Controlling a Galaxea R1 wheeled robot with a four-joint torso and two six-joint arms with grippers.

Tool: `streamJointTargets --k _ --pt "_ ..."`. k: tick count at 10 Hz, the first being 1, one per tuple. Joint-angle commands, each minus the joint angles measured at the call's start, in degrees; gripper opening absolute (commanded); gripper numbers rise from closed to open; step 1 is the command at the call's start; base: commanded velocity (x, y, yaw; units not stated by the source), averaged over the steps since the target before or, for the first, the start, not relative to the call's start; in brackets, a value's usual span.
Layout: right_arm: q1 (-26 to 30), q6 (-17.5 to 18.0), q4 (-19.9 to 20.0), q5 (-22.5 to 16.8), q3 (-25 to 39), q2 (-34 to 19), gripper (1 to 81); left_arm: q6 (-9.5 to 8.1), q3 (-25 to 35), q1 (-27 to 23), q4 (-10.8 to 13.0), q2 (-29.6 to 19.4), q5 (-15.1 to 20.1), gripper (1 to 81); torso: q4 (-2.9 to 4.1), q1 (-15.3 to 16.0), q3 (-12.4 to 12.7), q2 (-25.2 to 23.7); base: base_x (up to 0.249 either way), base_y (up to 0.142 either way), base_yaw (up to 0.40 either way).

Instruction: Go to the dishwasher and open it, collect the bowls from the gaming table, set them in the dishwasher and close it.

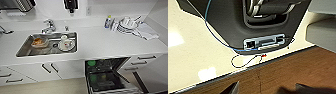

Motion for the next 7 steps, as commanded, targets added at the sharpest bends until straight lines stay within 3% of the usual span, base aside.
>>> streamJointTargets --k 1,7 --pt "-4.12 -2.97 -0.26 0.97 -3.89 3.45 81.1 0.16 0.26 2.01 0.12 0.11 3.08 81.1 0.00 3.61 0.00 -5.60 0.000 0.000 0.000" --pt "-9.49 -4.20 -0.70 3.79 -9.89 9.36 81.1 0.25 0.26 1.75 0.12 -0.07 2.99 81.1 0.00 11.41 0.09 -18.16 0.000 0.000 0.000"
